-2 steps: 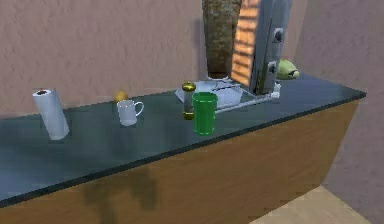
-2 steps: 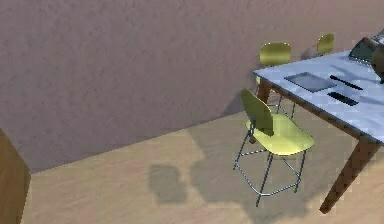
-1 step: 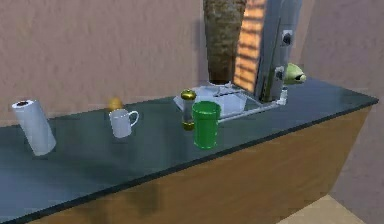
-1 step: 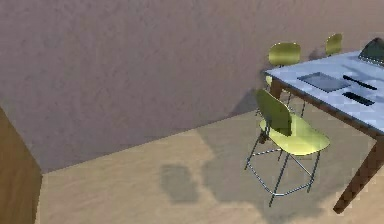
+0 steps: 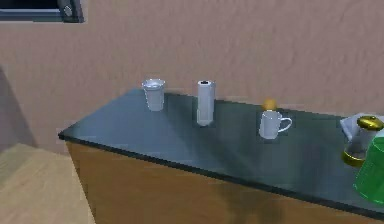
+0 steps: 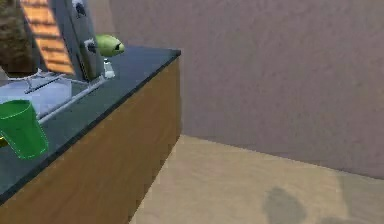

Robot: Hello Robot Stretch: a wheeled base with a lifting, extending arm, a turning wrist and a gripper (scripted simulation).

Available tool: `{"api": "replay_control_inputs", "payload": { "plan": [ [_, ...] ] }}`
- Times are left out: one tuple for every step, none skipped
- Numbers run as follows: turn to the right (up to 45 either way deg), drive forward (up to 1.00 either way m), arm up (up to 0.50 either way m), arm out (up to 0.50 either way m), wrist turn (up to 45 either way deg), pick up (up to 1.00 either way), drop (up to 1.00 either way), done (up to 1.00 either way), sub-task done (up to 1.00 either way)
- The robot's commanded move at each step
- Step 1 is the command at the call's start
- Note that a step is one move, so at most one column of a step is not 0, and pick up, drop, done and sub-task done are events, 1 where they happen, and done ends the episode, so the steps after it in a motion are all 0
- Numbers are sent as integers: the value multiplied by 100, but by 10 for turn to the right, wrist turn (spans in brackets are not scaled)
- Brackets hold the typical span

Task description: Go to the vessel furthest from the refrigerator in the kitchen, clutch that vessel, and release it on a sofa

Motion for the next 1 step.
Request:
{"api": "replay_control_inputs", "payload": {
  "plan": [
    [-450,0,0,0,0,0,0,0,0]
  ]
}}
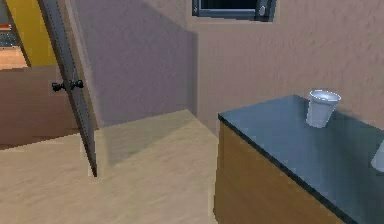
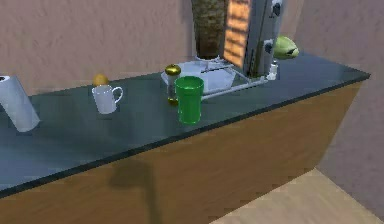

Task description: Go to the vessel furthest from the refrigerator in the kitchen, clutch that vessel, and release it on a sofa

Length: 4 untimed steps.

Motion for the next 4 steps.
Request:
{"api": "replay_control_inputs", "payload": {
  "plan": [
    [-180,0,0,0,0,0,0,0,0],
    [0,0,50,0,0,0,0,0,0],
    [0,0,38,0,0,0,0,0,0],
    [0,0,0,50,0,0,0,0,0]
  ]
}}
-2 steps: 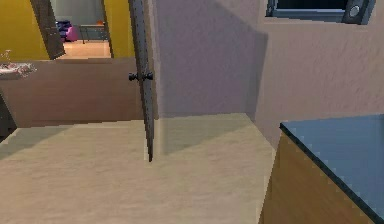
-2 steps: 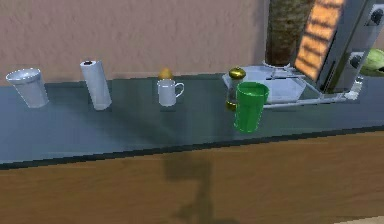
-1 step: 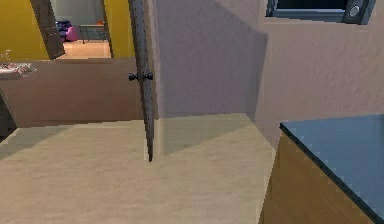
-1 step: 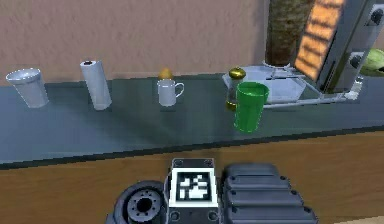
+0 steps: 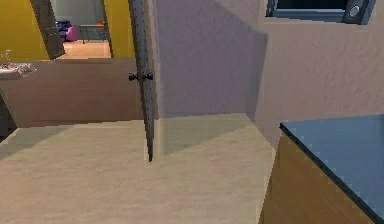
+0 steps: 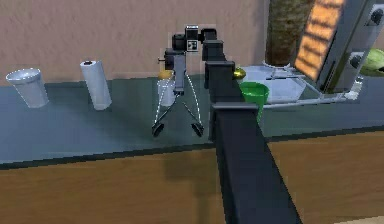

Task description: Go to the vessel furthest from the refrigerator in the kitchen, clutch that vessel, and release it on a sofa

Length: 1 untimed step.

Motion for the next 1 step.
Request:
{"api": "replay_control_inputs", "payload": {
  "plan": [
    [0,0,0,0,450,0,0,0,0]
  ]
}}
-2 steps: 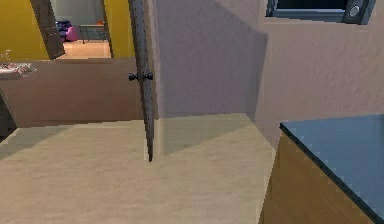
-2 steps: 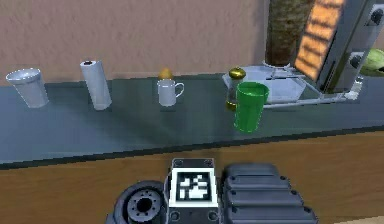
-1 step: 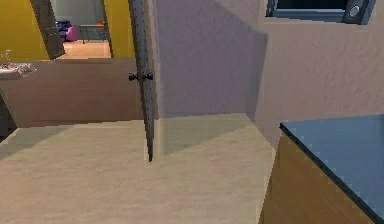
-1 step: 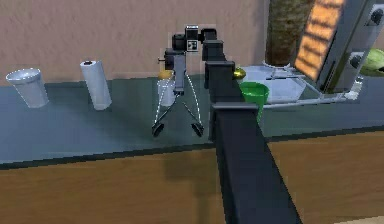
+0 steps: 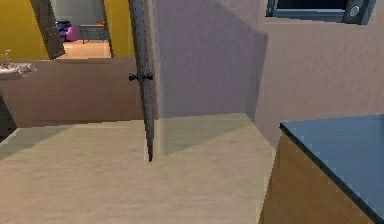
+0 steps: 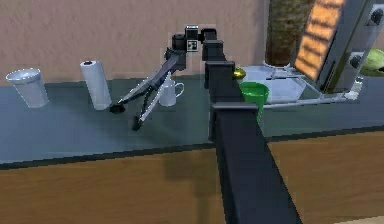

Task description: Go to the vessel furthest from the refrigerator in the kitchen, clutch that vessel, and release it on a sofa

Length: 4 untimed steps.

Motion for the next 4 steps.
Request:
{"api": "replay_control_inputs", "payload": {
  "plan": [
    [0,0,0,0,450,0,0,0,0],
    [0,0,0,0,450,0,0,0,0],
    [0,0,0,0,210,0,0,0,0],
    [0,0,-16,0,0,0,0,0,0]
  ]
}}
